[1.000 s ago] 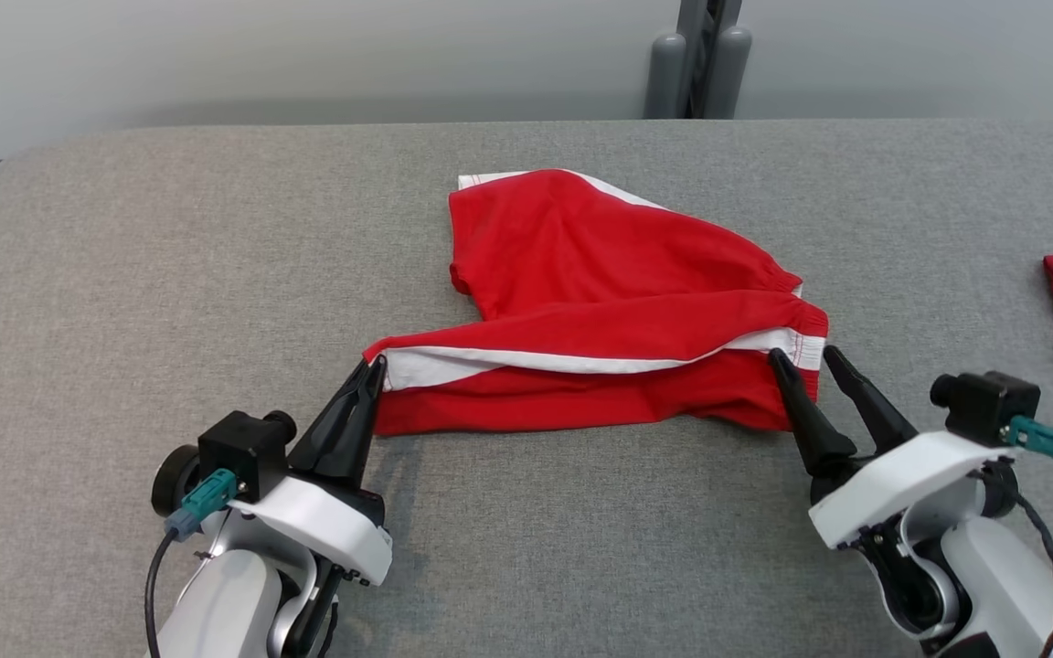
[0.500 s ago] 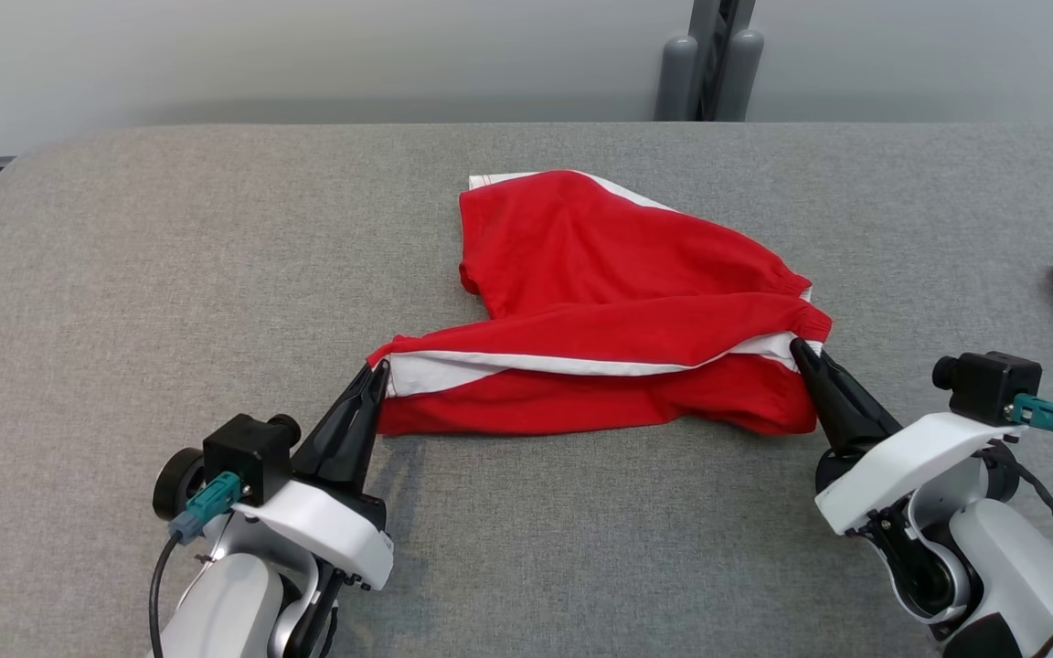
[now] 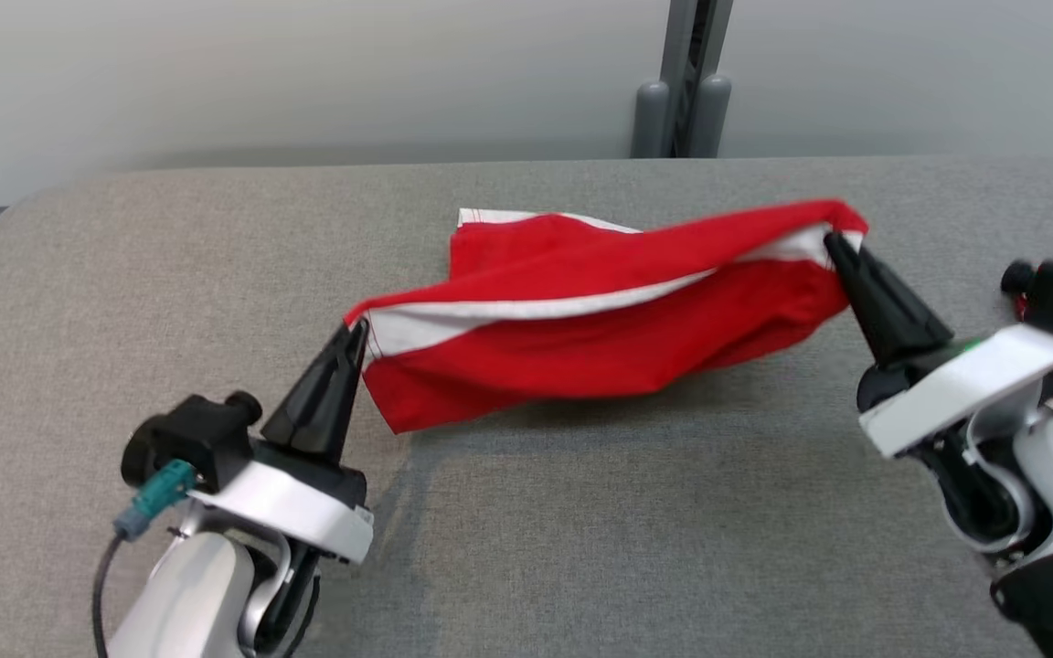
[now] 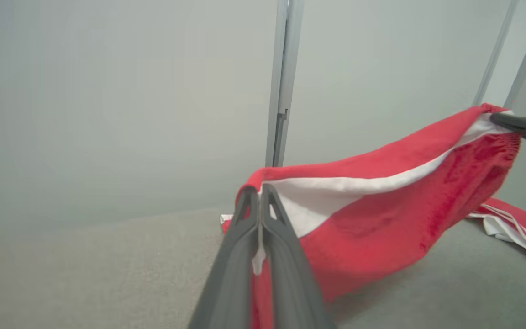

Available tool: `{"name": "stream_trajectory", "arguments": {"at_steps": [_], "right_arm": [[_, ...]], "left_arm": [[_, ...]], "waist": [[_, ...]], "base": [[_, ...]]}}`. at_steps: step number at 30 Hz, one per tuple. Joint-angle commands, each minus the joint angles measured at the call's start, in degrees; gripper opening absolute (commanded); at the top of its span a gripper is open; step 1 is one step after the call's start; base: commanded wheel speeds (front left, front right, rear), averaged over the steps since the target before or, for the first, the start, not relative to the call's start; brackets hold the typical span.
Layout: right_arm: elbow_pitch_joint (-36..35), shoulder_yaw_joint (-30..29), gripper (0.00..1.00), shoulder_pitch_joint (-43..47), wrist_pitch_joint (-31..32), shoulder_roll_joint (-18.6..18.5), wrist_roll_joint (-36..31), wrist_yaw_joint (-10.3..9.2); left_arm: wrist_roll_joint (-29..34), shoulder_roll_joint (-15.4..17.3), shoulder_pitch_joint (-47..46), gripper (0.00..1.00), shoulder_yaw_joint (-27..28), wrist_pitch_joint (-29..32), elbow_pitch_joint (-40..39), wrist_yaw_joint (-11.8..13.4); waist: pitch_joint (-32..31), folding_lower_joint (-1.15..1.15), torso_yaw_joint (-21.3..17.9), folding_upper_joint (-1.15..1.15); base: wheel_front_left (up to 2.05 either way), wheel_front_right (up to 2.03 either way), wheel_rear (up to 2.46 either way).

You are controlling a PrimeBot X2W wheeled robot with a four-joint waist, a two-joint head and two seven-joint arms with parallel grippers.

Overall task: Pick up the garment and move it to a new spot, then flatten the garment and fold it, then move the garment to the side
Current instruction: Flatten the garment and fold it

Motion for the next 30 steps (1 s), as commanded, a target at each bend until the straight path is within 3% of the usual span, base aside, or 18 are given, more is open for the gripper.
{"name": "stream_trajectory", "arguments": {"at_steps": [1,5,13,20,25,30], "right_arm": [[-1.07,-0.01,0.0,-1.06,0.78,-0.7,0.5,0.02],[-5.7,-0.45,0.0,-4.8,4.28,-3.15,1.81,0.01],[-9.57,-3.82,0.0,-13.53,9.77,-3.06,6.63,0.01],[-6.13,-8.58,0.0,-18.59,14.88,3.03,16.43,0.02],[-3.09,-8.85,0.0,-22.81,16.85,4.37,13.41,0.02],[1.04,-9.55,0.0,-32.11,18.57,5.39,10.02,0.02]], "left_arm": [[-0.37,0.47,-0.72,0.0,0.48,0.21,-0.86,-0.2],[-2.1,1.57,-2.82,0.0,1.81,1.97,-5.87,-0.44],[-8.14,2.27,-9.6,0.0,6.55,8.72,-14.94,1.05],[-13.48,1.83,-15.26,0.0,10.4,13.69,-17.97,3.19],[-14.36,2.61,-19.33,0.0,11.05,16.8,-16.63,4.32],[-14.01,2.97,-28.43,0.0,10.74,19.24,-12.47,4.14]], "waist": [[-0.42,0.0,-0.25,0.0],[-1.5,0.0,-0.63,0.0],[-3.58,0.0,-1.2,0.0],[-3.21,0.0,-1.85,0.0],[0.58,0.0,-1.92,0.0],[8.43,0.0,-1.76,0.0]], "base": [[0.0,0.0,0.0],[0.0,0.0,0.0],[0.0,0.0,0.0],[0.0,0.0,0.0],[0.0,0.0,0.0],[0.0,0.0,0.0]]}}
